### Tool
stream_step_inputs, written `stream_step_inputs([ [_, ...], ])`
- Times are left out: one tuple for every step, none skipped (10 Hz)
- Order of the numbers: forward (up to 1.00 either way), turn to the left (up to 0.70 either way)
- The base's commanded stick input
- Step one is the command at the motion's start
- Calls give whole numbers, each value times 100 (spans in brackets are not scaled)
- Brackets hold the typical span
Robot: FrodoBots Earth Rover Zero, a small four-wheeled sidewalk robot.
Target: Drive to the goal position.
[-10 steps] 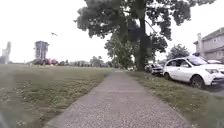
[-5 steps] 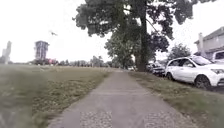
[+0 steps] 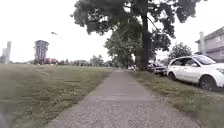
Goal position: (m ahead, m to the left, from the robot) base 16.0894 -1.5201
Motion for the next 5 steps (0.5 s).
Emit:
stream_step_inputs([
  [70,0],
  [70,0],
  [70,0],
  [70,0],
  [70,0],
])
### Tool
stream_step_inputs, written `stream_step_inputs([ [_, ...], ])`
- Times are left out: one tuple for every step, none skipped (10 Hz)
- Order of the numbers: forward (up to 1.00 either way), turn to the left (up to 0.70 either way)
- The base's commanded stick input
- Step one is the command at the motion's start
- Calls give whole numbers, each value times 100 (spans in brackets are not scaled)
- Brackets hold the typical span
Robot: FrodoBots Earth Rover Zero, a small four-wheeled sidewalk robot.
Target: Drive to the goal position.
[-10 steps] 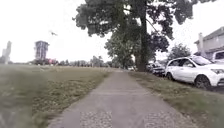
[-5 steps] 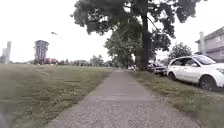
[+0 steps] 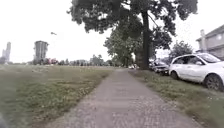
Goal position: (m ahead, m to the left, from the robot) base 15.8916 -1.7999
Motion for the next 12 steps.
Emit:
stream_step_inputs([
  [70,0],
  [70,0],
  [70,0],
  [70,0],
  [70,0],
  [70,0],
  [70,0],
  [70,0],
  [70,0],
  [70,0],
  [70,0],
  [70,0],
])
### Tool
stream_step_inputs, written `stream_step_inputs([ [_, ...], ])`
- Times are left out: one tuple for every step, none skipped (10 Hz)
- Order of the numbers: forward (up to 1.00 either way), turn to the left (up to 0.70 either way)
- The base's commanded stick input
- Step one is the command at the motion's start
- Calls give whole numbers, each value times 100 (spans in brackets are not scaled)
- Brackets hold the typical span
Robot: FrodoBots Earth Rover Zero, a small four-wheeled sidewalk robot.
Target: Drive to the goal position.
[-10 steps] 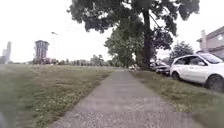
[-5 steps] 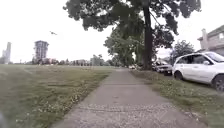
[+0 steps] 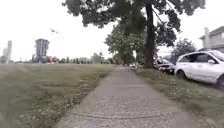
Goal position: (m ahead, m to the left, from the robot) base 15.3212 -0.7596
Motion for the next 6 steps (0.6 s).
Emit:
stream_step_inputs([
  [70,0],
  [70,0],
  [70,0],
  [70,0],
  [70,0],
  [70,0],
])
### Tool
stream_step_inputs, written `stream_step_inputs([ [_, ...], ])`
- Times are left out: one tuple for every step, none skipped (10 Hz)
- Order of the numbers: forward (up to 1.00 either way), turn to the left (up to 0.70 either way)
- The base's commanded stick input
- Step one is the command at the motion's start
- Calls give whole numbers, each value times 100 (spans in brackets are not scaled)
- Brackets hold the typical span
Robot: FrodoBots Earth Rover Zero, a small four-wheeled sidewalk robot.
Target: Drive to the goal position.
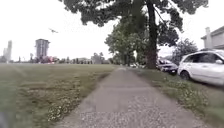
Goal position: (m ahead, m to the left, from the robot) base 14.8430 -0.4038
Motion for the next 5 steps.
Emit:
stream_step_inputs([
  [70,0],
  [70,0],
  [70,0],
  [70,0],
  [70,0],
])
